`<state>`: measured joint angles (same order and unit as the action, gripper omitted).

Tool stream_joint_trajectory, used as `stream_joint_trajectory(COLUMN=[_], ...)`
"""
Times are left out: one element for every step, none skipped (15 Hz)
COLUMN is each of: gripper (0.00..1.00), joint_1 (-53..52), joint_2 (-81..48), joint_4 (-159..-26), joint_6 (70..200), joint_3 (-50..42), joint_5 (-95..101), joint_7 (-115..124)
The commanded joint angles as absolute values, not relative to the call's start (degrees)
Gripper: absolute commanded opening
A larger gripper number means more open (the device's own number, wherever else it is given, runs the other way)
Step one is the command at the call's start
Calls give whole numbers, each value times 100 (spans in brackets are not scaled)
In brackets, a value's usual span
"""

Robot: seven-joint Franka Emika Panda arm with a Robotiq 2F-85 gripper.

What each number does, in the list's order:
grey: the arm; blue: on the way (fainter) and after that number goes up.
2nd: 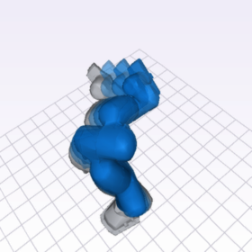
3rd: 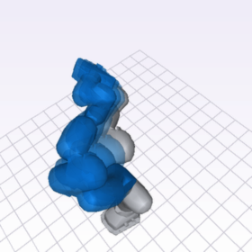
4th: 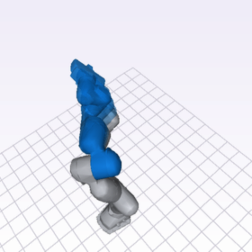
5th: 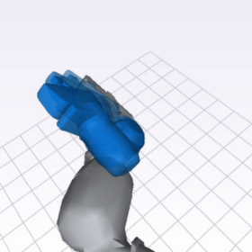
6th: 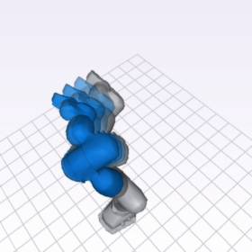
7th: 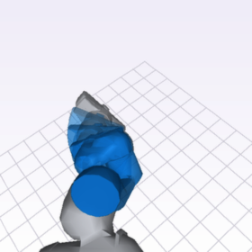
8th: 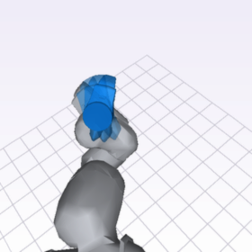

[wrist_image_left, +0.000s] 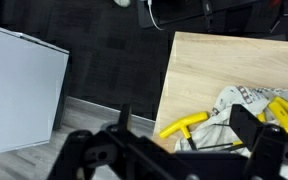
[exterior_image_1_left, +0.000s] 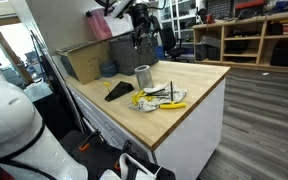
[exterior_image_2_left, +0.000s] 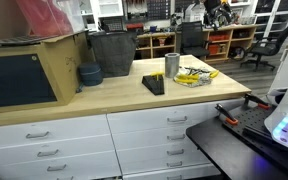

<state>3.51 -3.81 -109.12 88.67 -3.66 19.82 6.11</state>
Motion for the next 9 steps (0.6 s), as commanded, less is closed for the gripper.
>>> stream_joint_trajectory(gripper=[100, 100, 100, 100, 100, 100, 100, 100, 100], joint_1=[345, 328, 324, 322, 316, 311, 309, 304, 300], joint_2=[-384, -498, -545, -612, -662, -715, -784, -833, -906], joint_4=[-10897, -10761, -10744, -10776, -10828, -10927, -10966, -11077, -11133], joint_6=[8847, 8775, 8773, 8820, 8873, 8951, 8996, 9067, 9133], joint_3=[-371, -361, -362, -364, -365, -368, -375, -382, -388], joint_5=[1980, 1939, 1904, 1856, 1852, 1830, 1771, 1725, 1684], joint_7=[608, 770, 903, 1085, 1222, 1428, 1594, 1784, 1905])
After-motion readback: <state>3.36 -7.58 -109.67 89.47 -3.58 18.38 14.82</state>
